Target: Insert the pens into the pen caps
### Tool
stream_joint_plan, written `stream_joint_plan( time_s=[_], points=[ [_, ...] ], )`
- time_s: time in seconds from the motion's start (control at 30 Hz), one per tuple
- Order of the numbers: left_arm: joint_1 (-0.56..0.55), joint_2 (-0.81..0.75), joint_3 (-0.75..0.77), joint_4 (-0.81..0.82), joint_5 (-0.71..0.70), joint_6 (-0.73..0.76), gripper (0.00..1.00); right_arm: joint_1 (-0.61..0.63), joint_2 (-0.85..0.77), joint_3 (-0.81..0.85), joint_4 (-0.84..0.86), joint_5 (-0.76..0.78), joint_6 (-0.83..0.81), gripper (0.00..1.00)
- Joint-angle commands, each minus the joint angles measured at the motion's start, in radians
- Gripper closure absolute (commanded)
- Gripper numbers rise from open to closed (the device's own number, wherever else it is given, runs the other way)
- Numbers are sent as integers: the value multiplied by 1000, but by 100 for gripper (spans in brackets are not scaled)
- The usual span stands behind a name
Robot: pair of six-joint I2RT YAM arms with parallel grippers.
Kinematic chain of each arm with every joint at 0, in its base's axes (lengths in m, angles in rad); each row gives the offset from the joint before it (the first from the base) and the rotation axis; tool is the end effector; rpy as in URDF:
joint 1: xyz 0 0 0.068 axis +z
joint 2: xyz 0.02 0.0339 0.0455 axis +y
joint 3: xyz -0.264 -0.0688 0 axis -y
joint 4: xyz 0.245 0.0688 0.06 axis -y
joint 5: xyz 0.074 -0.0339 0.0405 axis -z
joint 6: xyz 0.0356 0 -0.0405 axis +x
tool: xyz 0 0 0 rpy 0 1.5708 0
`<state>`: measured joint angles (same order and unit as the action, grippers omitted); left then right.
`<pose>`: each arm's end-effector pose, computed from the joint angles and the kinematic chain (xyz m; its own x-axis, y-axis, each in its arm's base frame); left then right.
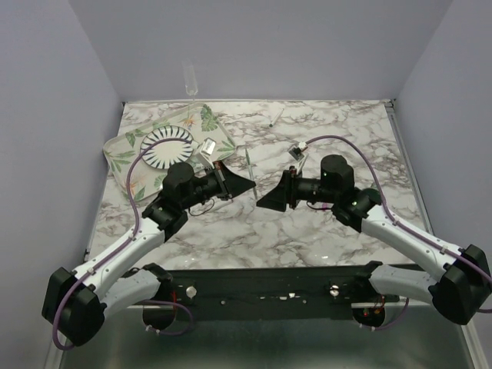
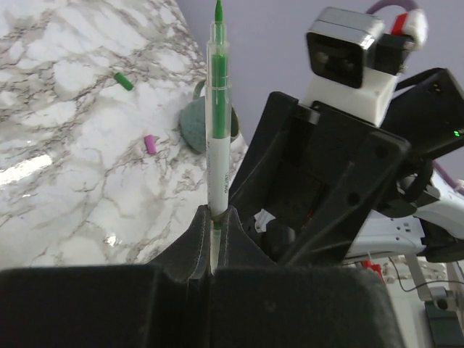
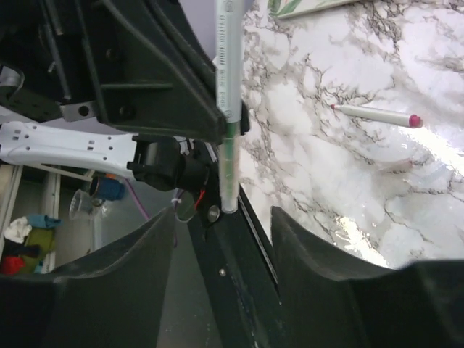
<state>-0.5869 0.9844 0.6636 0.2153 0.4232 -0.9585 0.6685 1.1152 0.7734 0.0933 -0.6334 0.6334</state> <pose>0.1844 -0.1402 0.3019 -0.7419 -0.4027 -0.5362 0.4139 0.3541 -0.8386 0.1865 0.1742 0.2997 -0.7177 0.0410 -0.6951 -0.6513 0.3134 0.6910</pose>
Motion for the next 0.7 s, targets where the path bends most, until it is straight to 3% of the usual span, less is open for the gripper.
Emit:
stream_joint_plan(
  time_s=[0.0, 0.33, 0.47, 0.67],
  points=[
    [-16, -4, -21, 131, 78, -54, 100, 14, 17, 21, 74, 35, 3, 41],
    [-33, -16, -88, 232, 55, -128, 100, 26, 32, 20, 118, 72, 17, 50],
    [-37, -16, -93, 236, 51, -131, 100, 31, 52, 26, 129, 55, 26, 64],
    [-36, -21, -88, 231, 42, -128, 100, 36, 51, 7, 140, 60, 43, 63]
  ],
)
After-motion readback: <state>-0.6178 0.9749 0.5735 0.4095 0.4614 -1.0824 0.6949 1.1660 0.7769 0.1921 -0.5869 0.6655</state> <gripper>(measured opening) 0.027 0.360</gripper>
